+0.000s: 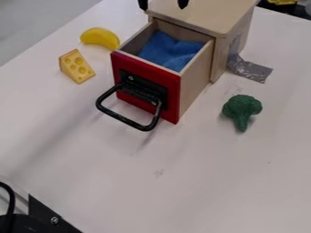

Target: Closed the drawer

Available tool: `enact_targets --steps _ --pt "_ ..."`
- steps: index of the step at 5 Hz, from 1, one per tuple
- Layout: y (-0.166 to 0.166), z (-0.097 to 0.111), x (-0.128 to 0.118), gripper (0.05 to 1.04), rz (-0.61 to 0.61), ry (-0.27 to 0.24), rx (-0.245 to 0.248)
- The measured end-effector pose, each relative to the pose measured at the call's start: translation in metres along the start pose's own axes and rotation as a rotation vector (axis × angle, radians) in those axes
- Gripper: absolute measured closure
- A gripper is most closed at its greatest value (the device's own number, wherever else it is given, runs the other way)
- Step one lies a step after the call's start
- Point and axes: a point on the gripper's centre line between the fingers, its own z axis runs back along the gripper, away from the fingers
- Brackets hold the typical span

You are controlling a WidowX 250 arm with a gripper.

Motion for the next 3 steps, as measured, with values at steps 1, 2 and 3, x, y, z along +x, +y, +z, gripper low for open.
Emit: enact_targets --steps 1,2,3 --pt "0.0 -0.013 -0.004 0.085 -0.003 0.035 0.015" --pt "0.016 -0.017 -0.044 0.085 -0.059 0.1 0.017" --pt "0.035 -0.004 -0.083 0.085 -0.143 0.061 0.008"
